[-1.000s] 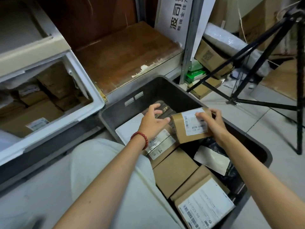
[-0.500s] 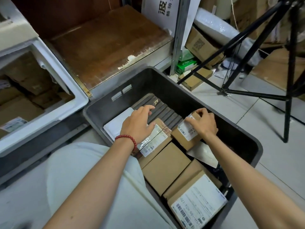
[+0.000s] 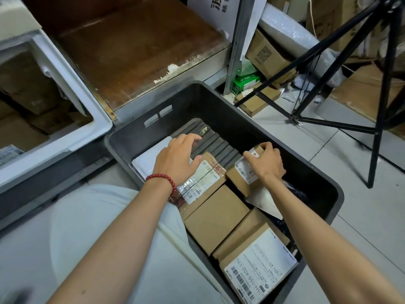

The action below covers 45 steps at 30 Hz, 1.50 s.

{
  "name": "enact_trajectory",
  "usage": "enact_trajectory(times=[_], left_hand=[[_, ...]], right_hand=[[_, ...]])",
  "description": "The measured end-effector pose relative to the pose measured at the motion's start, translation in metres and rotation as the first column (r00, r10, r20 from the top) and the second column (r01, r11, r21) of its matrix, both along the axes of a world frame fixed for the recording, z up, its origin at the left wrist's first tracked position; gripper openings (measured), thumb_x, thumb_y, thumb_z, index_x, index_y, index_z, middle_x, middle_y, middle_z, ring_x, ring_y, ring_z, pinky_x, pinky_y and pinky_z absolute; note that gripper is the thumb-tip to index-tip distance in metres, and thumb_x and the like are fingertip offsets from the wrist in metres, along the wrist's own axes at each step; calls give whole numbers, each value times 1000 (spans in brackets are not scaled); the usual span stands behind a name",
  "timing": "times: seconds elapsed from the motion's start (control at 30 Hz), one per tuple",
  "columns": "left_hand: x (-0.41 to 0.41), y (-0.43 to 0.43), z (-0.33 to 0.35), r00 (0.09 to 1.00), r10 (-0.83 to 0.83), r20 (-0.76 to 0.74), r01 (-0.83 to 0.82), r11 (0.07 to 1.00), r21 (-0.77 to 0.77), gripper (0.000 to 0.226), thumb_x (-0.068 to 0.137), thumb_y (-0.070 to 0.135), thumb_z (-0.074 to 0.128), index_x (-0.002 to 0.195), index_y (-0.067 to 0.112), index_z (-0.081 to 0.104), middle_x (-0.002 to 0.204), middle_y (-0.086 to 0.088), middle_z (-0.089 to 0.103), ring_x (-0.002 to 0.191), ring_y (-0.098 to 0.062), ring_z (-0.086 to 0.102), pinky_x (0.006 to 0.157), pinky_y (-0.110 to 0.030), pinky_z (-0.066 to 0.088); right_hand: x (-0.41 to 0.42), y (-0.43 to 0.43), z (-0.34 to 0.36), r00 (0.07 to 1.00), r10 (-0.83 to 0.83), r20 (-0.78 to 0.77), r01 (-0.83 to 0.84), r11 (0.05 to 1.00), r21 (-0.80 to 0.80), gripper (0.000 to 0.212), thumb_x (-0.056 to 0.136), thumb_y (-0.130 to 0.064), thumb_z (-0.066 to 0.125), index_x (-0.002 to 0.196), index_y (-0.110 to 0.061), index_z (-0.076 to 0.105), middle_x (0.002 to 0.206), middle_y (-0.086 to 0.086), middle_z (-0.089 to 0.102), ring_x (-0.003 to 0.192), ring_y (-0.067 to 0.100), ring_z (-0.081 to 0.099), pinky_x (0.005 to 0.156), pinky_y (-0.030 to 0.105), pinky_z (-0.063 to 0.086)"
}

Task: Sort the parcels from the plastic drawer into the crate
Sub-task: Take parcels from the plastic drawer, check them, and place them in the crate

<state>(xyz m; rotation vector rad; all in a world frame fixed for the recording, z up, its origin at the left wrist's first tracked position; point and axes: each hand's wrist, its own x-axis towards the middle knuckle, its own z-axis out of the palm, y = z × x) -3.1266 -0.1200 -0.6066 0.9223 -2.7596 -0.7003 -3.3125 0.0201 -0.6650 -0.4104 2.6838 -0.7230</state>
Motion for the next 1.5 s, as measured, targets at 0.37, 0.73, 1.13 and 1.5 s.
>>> enact_trajectory(times=[0.37, 0.73, 1.13, 1.5], left_hand=[[-3, -1, 1, 1000, -8, -22, 8, 1000, 8, 45, 93, 32, 57, 135, 25, 43, 134, 3, 50, 119, -14, 47, 78, -21, 43], [0, -1, 4, 1000, 2, -9, -1, 1000, 2, 44, 94, 32, 56, 135, 25, 42, 132, 2, 49, 119, -13, 46, 77, -20, 40], [9, -3, 10, 1000, 26, 16, -26, 1000, -3, 43, 94, 31, 57, 134, 25, 43, 135, 1, 48, 119, -14, 46, 76, -19, 37], [16, -10, 11, 999, 38, 34, -37, 999, -24, 42, 94, 32, 56, 134, 26, 43, 135, 2, 48, 118, -14, 46, 76, -19, 37]], right_hand=[[13, 17, -12, 936, -303, 181, 348, 877, -332, 96, 66, -32, 87, 140, -12, 30, 143, 14, 27, 123, 28, 44, 95, 32, 43], [32, 4, -23, 688, -489, 536, 667, 718, -201, 113, 64, -41, 87, 142, -10, 11, 136, 17, 41, 124, 31, 45, 106, 42, 36], [10, 26, -17, 676, -454, 580, 617, 779, -109, 107, 64, -36, 87, 140, -8, 18, 137, 20, 42, 125, 37, 44, 106, 48, 39], [14, 32, -21, 755, -424, 500, 529, 845, -83, 115, 68, -35, 86, 146, -7, 7, 145, 21, 33, 134, 39, 34, 110, 47, 31]])
